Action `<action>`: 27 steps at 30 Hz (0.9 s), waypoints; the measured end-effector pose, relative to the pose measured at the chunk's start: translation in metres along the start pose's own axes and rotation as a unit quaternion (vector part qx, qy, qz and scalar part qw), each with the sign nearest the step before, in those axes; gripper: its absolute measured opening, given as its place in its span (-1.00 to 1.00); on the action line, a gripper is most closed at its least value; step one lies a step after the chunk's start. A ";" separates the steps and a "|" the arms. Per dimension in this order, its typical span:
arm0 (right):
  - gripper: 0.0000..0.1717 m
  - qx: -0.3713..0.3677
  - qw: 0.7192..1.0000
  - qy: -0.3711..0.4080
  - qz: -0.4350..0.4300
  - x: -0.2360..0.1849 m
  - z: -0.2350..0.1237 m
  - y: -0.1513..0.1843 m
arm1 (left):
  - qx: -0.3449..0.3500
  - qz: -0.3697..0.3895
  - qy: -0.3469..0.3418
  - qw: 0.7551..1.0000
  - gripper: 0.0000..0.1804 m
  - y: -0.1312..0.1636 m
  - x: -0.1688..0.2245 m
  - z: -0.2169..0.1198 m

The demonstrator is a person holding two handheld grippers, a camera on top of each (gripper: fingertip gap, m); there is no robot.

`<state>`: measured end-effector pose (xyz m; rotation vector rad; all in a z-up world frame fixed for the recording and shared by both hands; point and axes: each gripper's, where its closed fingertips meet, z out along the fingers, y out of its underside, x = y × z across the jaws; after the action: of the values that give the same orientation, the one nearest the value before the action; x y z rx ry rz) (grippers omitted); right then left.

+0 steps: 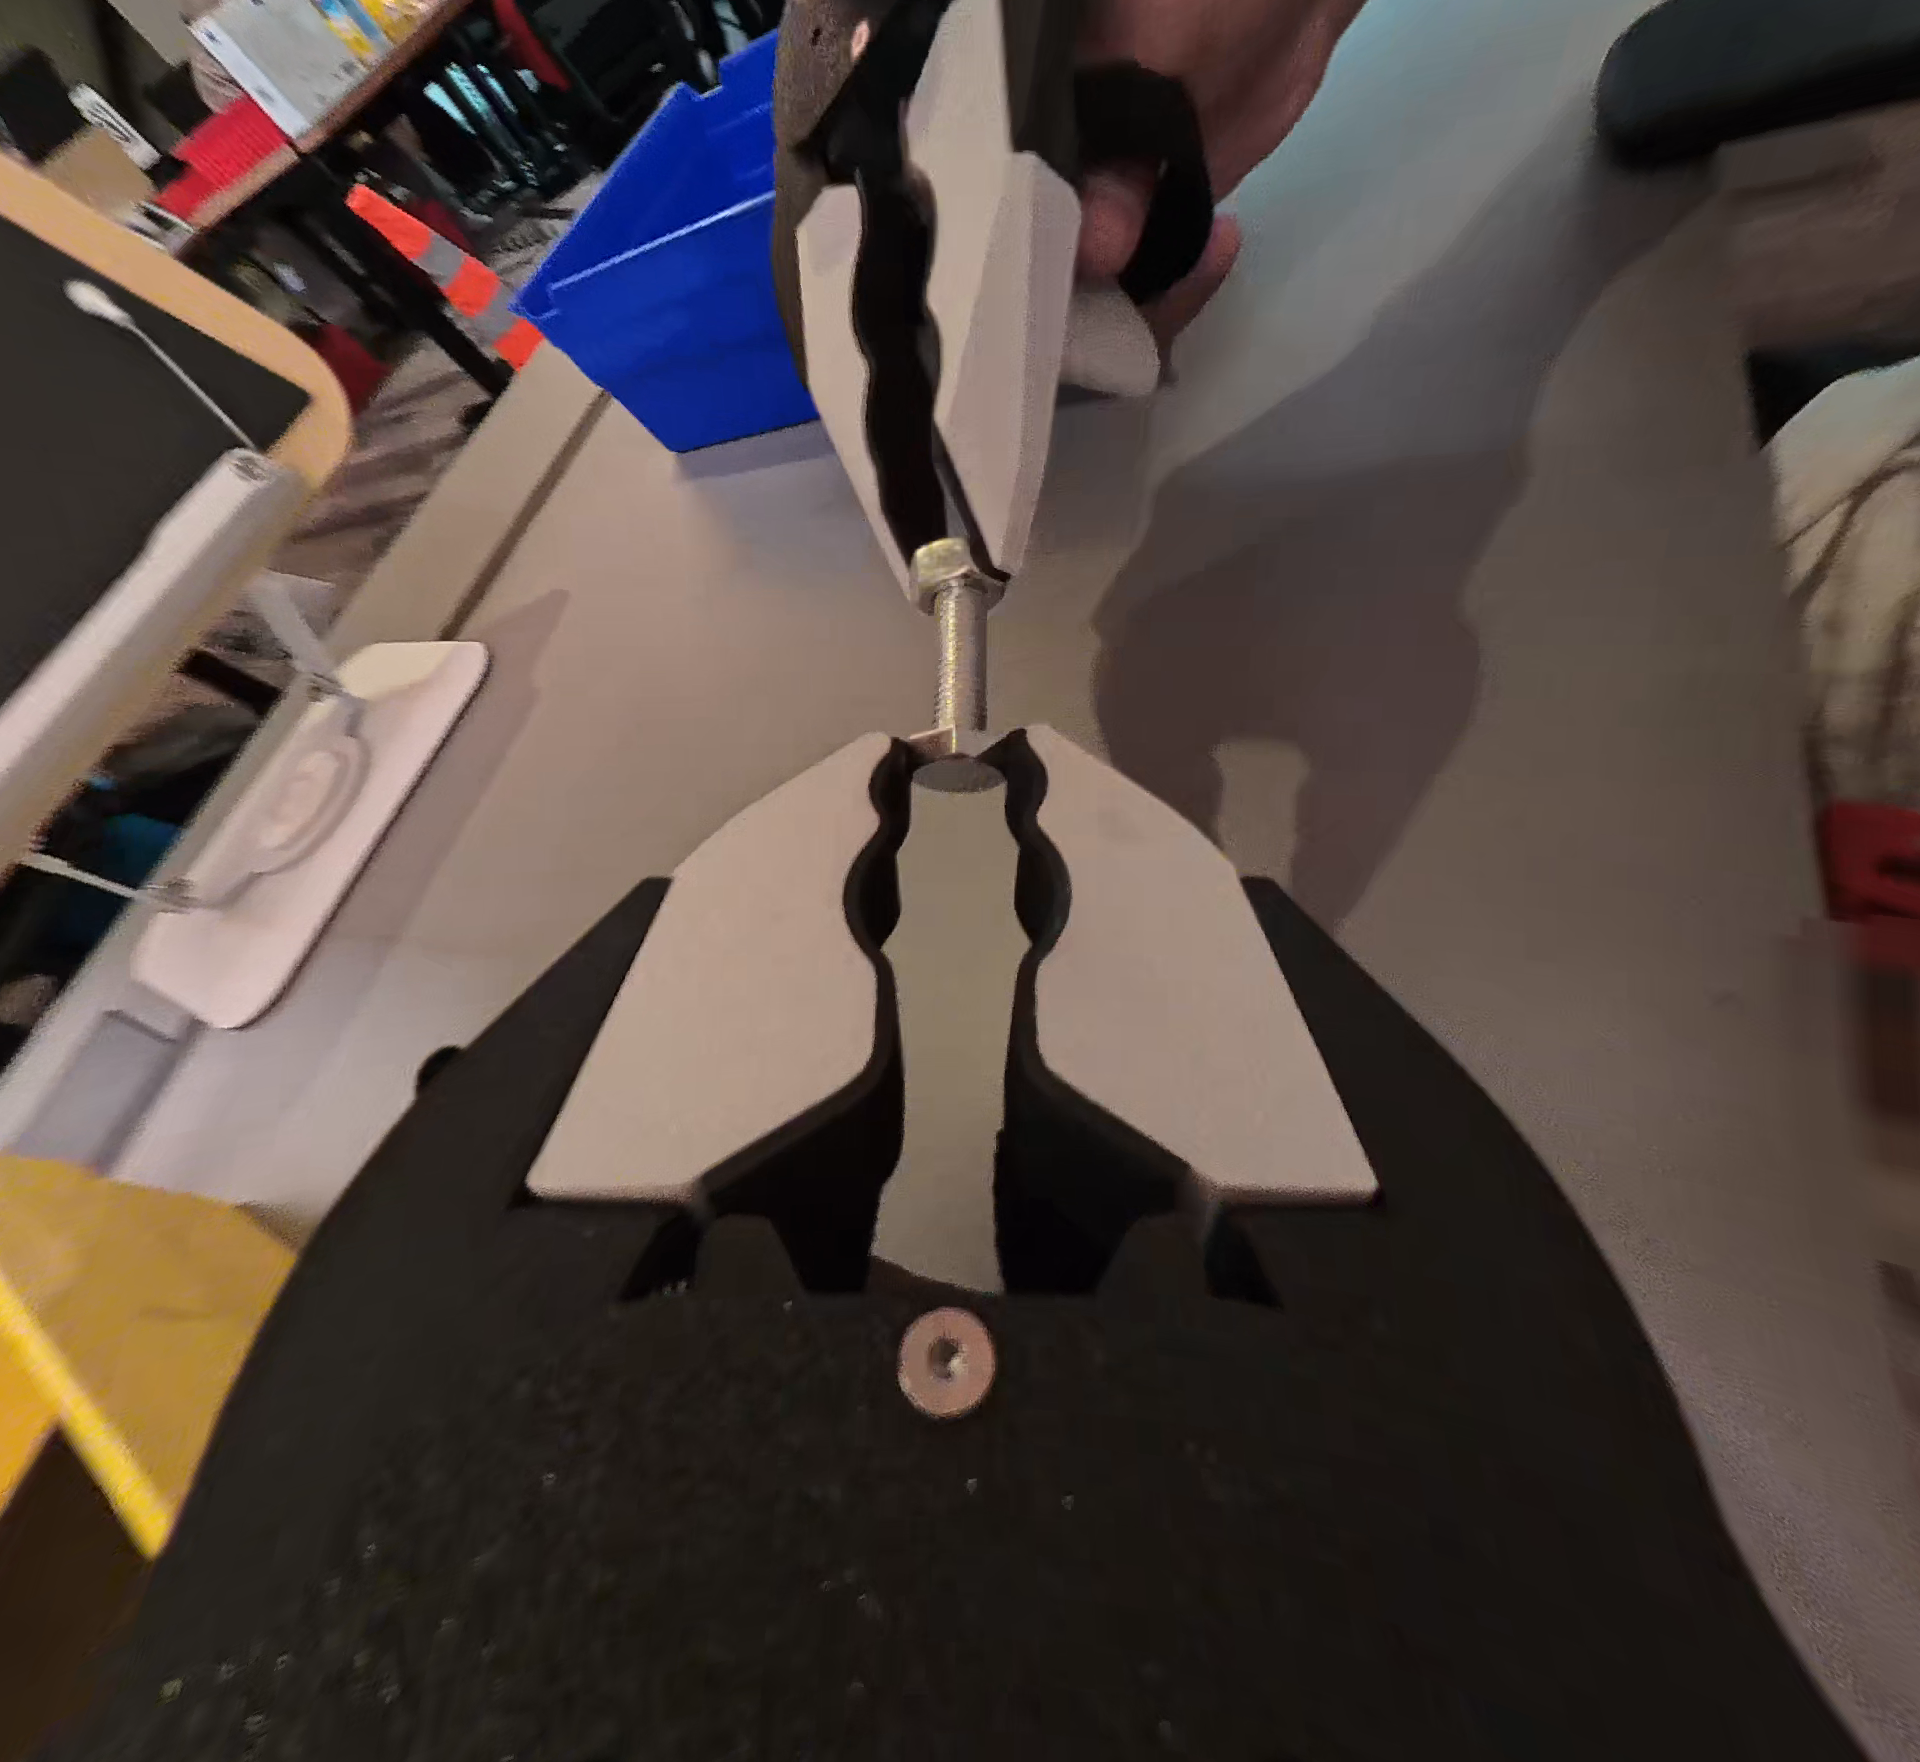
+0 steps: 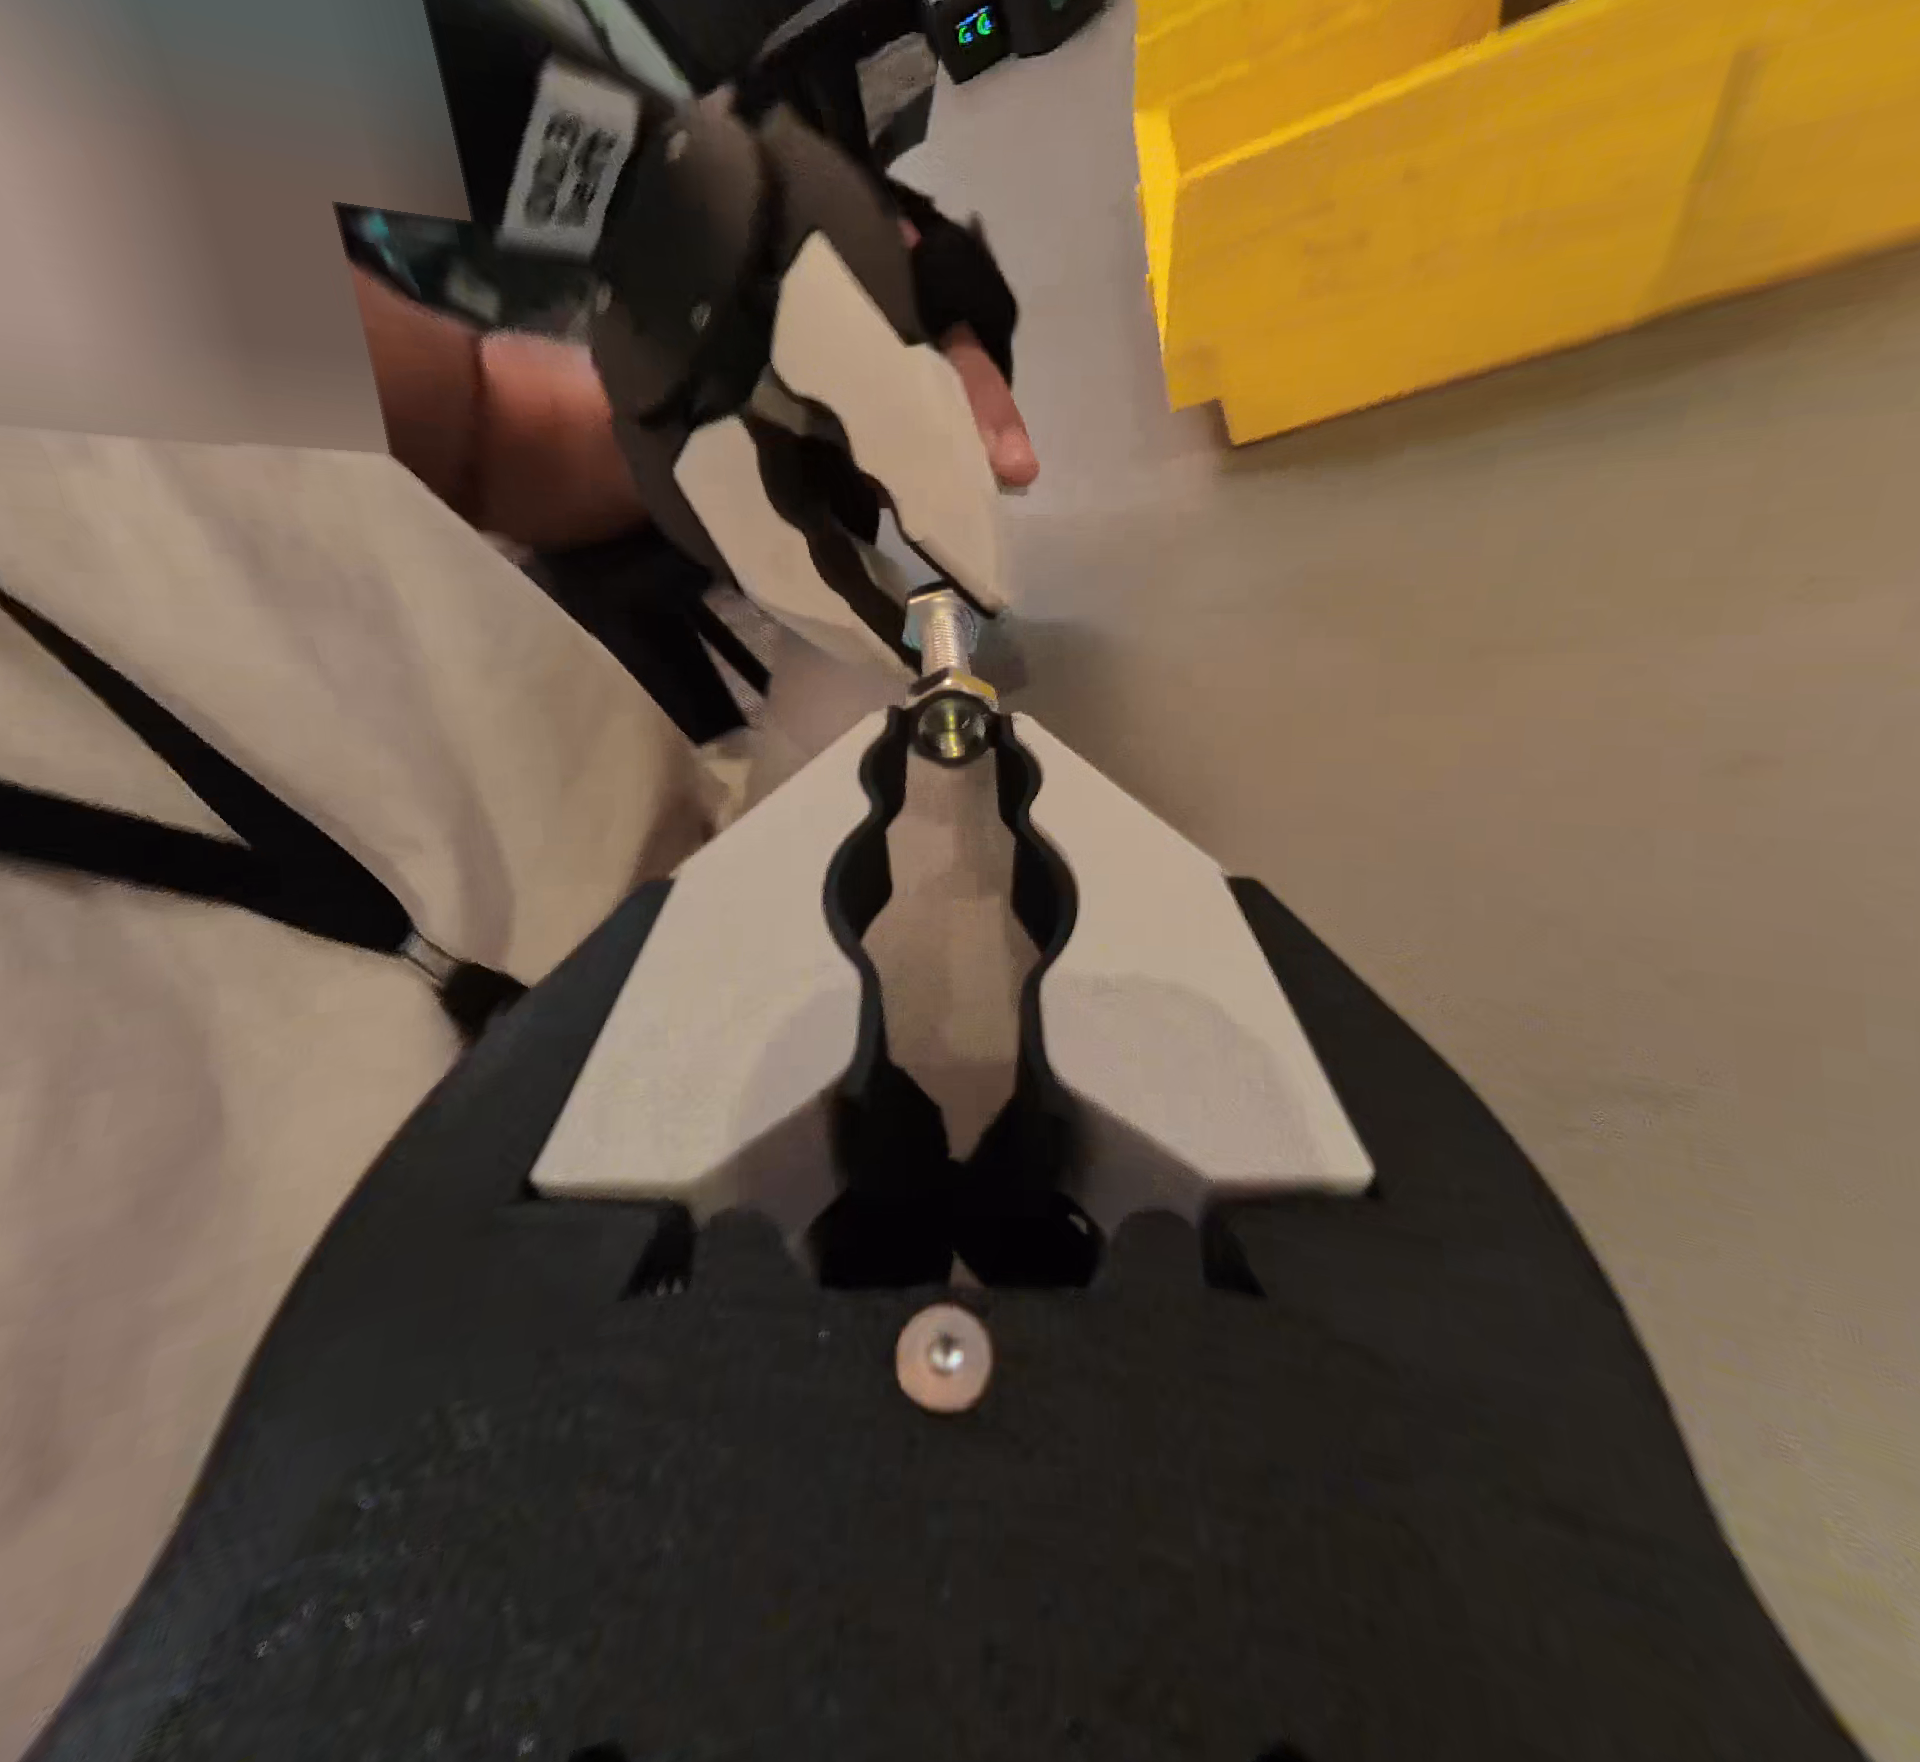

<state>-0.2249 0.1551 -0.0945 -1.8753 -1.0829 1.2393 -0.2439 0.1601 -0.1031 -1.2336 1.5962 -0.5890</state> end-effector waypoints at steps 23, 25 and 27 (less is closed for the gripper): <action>-0.80 0.034 0.988 0.039 -0.146 -0.002 -0.008 -0.010 | 0.010 -0.036 0.018 0.999 -0.80 0.001 -0.001 0.000; -0.80 0.032 0.984 0.040 -0.170 -0.003 -0.009 -0.011 | 0.007 -0.031 0.020 0.999 -0.80 0.002 0.002 0.001; -0.80 0.027 0.979 0.041 -0.197 -0.004 -0.008 -0.011 | 0.011 -0.033 0.025 0.999 -0.80 -0.001 0.004 0.002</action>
<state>-0.2214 0.1557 -0.0807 -1.5594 -1.2850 0.9452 -0.2414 0.1562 -0.1052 -1.2688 1.5919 -0.6828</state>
